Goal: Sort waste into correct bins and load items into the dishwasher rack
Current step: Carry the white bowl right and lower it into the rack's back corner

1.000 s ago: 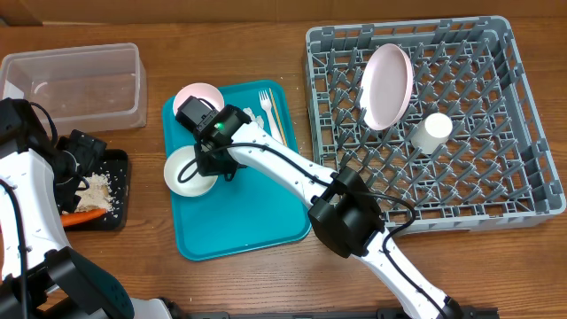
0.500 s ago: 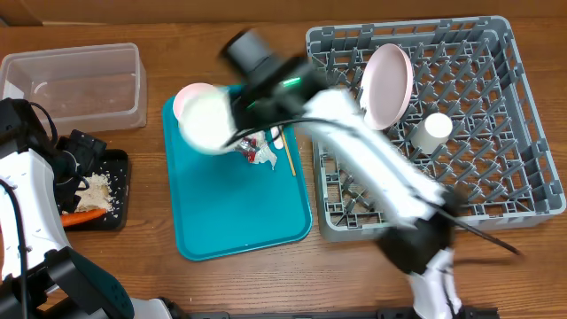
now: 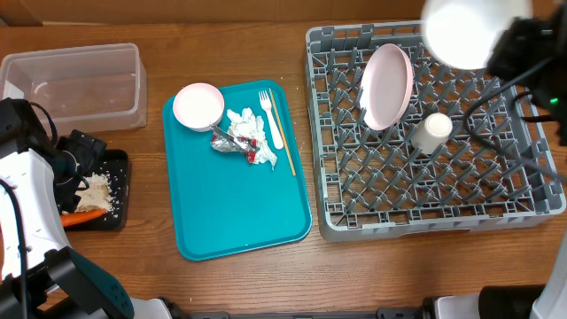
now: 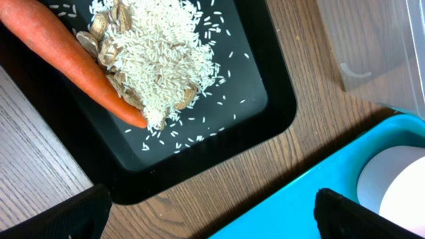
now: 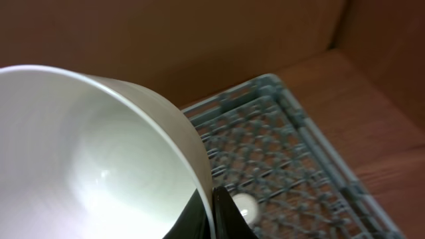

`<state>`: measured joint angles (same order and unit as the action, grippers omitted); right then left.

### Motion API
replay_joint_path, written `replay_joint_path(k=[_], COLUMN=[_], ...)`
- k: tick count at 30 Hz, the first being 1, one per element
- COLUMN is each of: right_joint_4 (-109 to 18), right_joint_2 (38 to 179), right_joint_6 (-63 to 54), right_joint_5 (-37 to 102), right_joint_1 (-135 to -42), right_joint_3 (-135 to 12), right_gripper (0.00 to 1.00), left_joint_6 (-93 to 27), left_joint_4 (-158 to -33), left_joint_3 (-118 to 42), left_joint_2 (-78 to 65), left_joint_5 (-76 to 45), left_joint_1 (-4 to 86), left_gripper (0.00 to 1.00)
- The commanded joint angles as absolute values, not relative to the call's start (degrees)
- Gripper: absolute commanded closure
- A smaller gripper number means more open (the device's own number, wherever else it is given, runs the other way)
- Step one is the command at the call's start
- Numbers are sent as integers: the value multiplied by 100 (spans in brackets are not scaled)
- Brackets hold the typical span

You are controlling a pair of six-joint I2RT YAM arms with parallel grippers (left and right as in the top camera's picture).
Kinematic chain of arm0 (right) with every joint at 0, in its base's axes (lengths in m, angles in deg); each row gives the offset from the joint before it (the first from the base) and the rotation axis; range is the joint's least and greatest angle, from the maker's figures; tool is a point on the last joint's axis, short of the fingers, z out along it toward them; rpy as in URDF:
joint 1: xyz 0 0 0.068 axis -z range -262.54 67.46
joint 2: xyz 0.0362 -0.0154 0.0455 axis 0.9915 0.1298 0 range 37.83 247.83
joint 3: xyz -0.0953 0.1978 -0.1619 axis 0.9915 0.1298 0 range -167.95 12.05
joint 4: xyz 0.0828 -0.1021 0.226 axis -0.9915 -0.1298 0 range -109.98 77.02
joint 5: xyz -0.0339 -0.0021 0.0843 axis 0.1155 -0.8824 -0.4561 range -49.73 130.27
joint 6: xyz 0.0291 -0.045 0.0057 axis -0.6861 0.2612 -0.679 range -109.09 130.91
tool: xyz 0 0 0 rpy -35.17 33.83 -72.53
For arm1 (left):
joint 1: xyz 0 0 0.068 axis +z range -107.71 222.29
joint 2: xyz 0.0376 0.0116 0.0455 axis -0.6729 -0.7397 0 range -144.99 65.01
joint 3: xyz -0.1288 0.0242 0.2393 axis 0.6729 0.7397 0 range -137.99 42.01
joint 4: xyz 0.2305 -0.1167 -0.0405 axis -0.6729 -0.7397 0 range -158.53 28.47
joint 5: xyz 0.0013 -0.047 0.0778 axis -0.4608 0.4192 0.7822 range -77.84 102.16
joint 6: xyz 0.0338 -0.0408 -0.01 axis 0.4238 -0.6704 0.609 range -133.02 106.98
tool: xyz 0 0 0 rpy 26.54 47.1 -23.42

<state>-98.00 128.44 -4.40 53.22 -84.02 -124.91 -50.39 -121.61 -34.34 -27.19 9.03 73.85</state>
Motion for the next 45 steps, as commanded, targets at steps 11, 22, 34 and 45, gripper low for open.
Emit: replay_joint_path(k=[11, 22, 34, 45], right_joint_4=[-7330, -5345, -4510, -4451], right_joint_2=[14172, 15672, 16135, 16135], right_joint_6=[227, 1925, 3005, 2994], right_joint_5=[8557, 9995, 10688, 10705], right_joint_1=[-7645, -7641, -7575, -7683], right_joint_3=[-10889, -10181, -9246, -8946], right_gripper=[96, 96, 96, 96], left_joint_6=[-5076, -5074, -5074, -5074], left_joint_4=[-12169, -12169, -12169, -12169], left_joint_3=[-3528, -3528, -3528, -3528], left_joint_2=[-2638, -2638, -2638, -2638], left_joint_5=[964, 964, 964, 964], left_joint_1=[7400, 7400, 7400, 7398], left_gripper=[0, 0, 0, 0])
